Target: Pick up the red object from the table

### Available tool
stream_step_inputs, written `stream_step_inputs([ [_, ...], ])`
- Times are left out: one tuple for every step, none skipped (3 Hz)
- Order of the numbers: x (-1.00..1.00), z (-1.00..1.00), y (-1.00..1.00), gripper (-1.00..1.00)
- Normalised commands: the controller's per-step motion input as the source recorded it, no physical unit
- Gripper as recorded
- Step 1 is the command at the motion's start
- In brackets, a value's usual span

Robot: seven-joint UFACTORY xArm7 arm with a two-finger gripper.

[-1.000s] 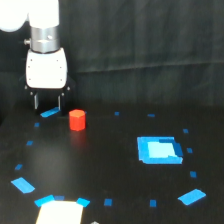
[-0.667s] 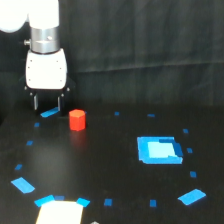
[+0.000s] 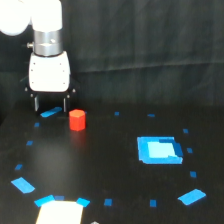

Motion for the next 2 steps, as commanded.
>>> stream_step_inputs([
  [0.28,-0.03,-0.15,1.0],
  [0.48,-0.59,-0.31,0.8],
])
